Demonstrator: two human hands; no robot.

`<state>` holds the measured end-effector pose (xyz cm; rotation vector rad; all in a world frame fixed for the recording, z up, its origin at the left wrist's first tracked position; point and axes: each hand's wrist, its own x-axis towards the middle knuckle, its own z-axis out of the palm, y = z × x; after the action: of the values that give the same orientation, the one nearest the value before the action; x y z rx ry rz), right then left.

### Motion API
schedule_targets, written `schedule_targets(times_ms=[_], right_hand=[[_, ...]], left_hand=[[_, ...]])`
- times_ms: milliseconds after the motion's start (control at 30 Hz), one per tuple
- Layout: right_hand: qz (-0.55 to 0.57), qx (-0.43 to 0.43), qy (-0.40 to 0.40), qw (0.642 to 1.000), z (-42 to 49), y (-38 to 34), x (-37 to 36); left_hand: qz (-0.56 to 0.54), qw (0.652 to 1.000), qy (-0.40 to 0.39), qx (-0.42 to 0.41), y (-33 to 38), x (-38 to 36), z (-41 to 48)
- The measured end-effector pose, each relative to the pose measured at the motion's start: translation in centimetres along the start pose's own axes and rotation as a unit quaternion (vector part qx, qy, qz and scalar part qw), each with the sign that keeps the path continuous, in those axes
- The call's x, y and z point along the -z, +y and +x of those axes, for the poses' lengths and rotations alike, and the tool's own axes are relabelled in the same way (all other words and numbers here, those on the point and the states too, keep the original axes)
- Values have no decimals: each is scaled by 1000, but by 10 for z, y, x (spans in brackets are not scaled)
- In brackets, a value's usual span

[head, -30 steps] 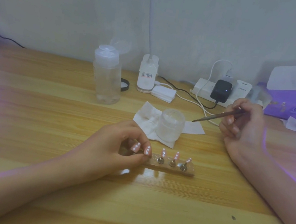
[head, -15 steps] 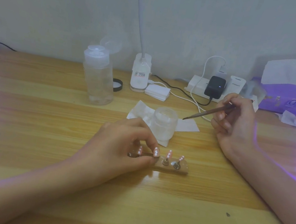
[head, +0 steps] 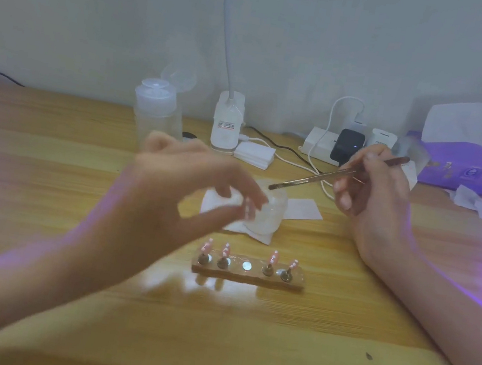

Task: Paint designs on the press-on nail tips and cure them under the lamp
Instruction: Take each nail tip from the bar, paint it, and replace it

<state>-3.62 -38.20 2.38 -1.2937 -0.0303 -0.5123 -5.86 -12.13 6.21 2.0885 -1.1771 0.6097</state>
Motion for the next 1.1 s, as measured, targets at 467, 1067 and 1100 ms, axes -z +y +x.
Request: schedule_targets(times_ms=[467,1067,1100], right_hand=[[-144,106,-114,977,-17,-5,-29],[13,-18,21,1000,-13,2,-14],[14,-28,24,999,-12,2,-14]], left_hand=[[-212,970,33,118,-50,-45,14],[-245,951,32,184,-68,-53,5],[-243,952,31,187,-68,-53,5]])
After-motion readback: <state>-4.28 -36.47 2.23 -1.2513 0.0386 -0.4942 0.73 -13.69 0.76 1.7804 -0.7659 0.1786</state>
